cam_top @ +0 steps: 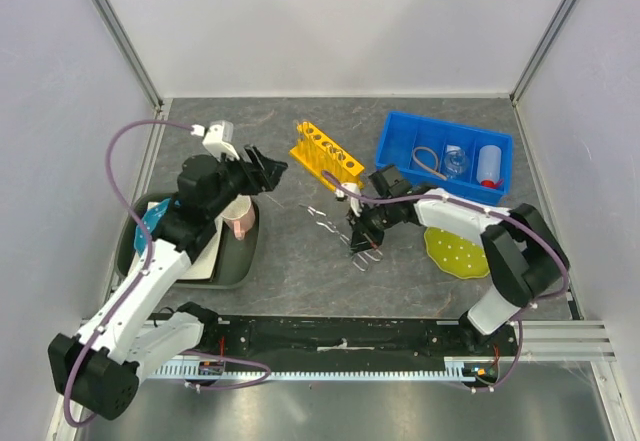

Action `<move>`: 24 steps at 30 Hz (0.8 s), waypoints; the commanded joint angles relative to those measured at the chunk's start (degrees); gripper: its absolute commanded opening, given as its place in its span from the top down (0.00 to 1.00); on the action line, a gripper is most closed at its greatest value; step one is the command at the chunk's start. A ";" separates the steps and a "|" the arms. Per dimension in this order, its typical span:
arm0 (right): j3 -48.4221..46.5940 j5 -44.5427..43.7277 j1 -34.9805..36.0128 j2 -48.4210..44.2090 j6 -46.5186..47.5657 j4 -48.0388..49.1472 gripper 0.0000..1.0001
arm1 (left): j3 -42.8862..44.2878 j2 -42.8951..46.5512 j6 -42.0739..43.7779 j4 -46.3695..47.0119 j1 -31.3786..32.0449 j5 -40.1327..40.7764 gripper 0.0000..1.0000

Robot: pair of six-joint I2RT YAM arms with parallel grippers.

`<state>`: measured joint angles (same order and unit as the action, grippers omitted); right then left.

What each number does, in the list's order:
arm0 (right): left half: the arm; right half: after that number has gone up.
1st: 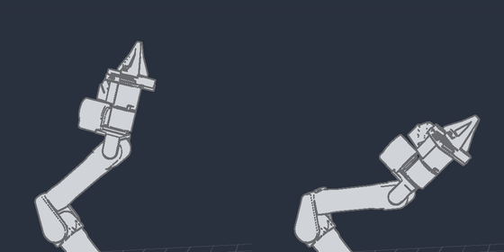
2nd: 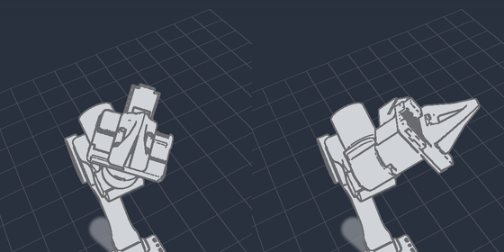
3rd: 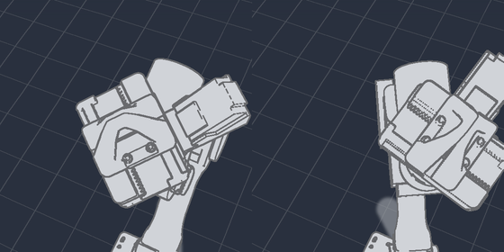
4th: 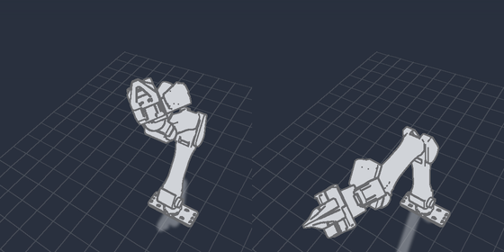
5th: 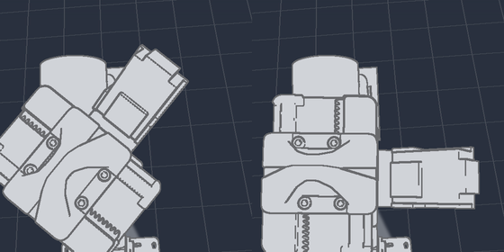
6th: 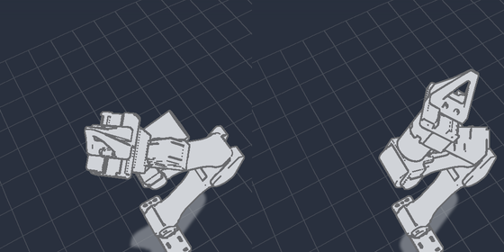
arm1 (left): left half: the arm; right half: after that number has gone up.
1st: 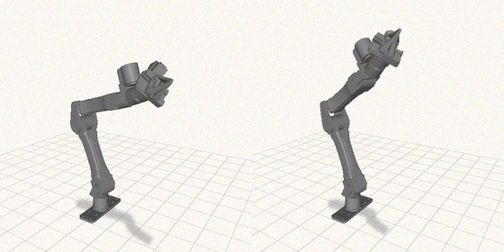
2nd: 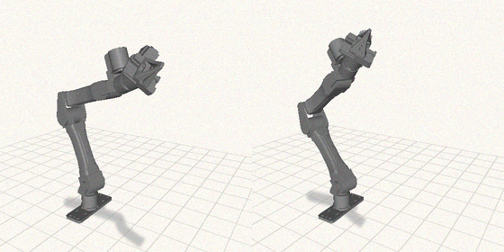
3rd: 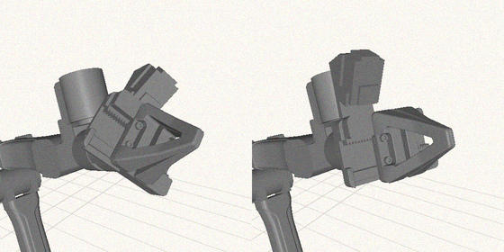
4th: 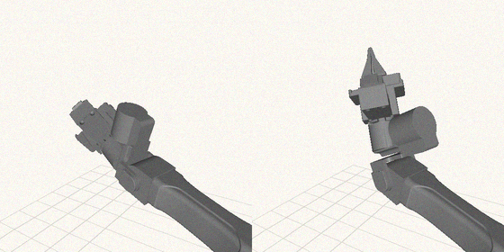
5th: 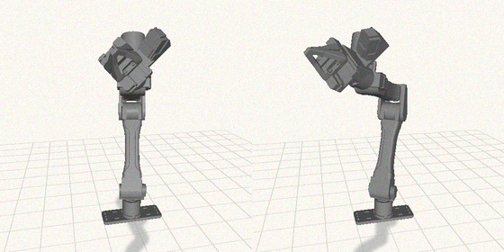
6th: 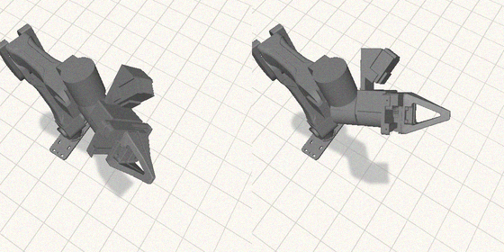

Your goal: Organize the chemistry lab equipment

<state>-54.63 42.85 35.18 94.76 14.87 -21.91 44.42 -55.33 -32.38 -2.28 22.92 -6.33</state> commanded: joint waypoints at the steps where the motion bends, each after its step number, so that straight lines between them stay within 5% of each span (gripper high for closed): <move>1: -3.64 1.72 -3.18 -8.00 9.81 -9.98 1.00 | 7.69 4.43 13.73 -10.36 -1.65 2.90 0.24; 5: -4.60 -1.36 -9.06 -13.89 13.07 -17.27 1.00 | 7.09 7.86 23.30 -15.38 -1.82 5.53 0.23; 11: -10.83 -6.02 -20.66 -16.37 10.37 -19.22 1.00 | -0.38 10.95 25.44 -14.59 -1.82 5.98 0.23; 18: -23.84 -4.72 -29.98 -1.37 -6.67 -17.20 1.00 | -0.30 13.92 25.53 -14.50 -1.74 6.15 0.23; 24: -34.66 -3.30 -33.24 10.35 -12.23 -20.45 0.99 | -1.18 17.18 25.96 -15.38 -1.82 9.49 0.23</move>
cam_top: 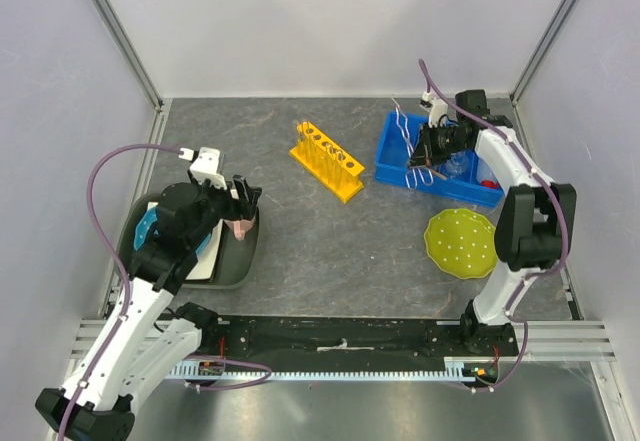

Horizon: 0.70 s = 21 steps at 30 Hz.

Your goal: Organize the chemistry lab equipment

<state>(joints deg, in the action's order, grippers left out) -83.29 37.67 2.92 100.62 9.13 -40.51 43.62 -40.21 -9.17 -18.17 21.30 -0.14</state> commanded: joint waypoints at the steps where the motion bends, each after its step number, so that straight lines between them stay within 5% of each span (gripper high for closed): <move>1: -7.40 2.23 -1.07 5.37 -7.71 -2.20 0.99 | -0.63 3.11 2.93 0.51 -0.21 3.83 0.23; 21: -13.31 8.47 -4.41 18.38 -17.91 -4.31 0.94 | -1.87 5.05 2.05 2.18 -0.12 5.42 0.23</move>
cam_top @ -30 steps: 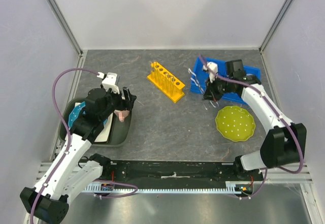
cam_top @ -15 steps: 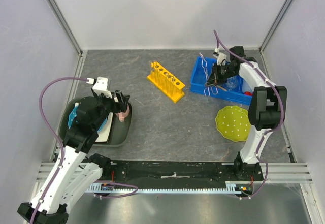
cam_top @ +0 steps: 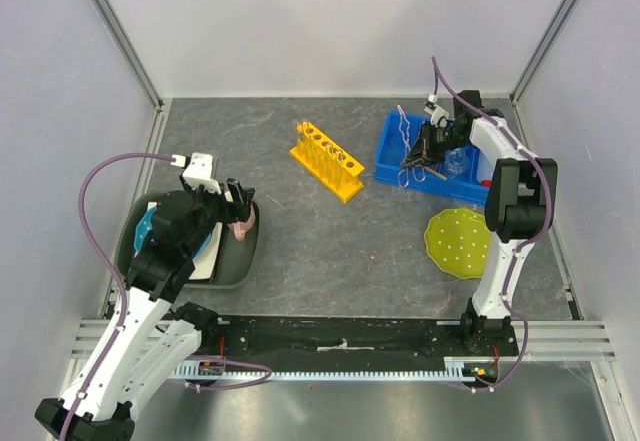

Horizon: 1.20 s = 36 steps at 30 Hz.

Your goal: Organize the chemistry lab equipment

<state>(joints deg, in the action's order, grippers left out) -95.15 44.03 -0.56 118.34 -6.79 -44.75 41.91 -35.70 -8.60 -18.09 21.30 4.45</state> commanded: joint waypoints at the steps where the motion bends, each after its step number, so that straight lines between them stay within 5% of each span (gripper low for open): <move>1: -1.35 2.29 -0.94 0.75 -2.09 -0.07 0.93 | -0.08 0.46 1.48 2.09 -0.20 0.83 0.23; 25: -3.02 5.89 -1.55 1.89 -4.02 0.10 0.75 | -0.51 1.60 1.48 2.35 -0.12 0.56 0.23; 36: -5.83 4.58 -1.55 -0.39 -1.13 -0.60 0.50 | -0.60 2.13 1.39 2.62 -0.12 0.39 0.23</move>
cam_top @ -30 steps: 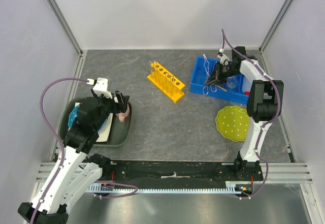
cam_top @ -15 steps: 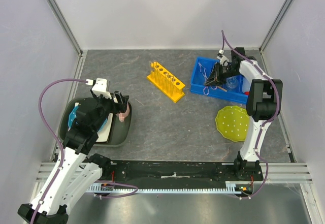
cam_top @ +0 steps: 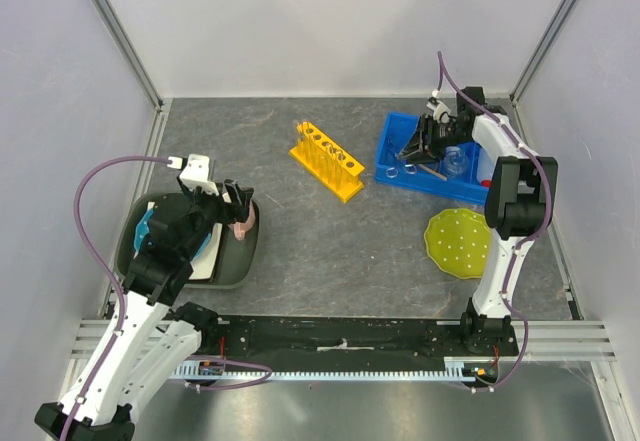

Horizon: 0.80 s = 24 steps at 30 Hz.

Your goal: Organize the chemistry lab equipment

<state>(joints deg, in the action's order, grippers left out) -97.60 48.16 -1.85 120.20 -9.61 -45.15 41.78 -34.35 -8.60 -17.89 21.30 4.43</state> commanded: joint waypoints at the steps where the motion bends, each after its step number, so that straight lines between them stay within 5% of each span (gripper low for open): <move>1: -3.56 -0.34 -0.26 -2.51 2.65 -0.38 0.47 | -0.47 0.86 1.48 2.33 -0.12 0.41 0.23; 13: -4.79 -8.61 -0.44 -13.40 15.57 -4.60 0.37 | -0.65 1.83 1.22 2.95 -0.12 -0.65 0.21; 18: -1.55 -12.03 -0.44 -23.84 23.03 -5.31 0.36 | -2.14 3.93 -0.89 5.05 -0.21 -1.61 0.00; 24: 4.78 -15.81 -2.19 -38.53 29.37 -4.34 0.20 | 4.17 1.66 -4.93 -0.64 -0.47 -9.86 0.00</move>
<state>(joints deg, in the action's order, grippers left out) -95.57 35.88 -2.50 91.13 12.95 -50.26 40.60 -31.31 -9.96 -17.19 21.23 0.67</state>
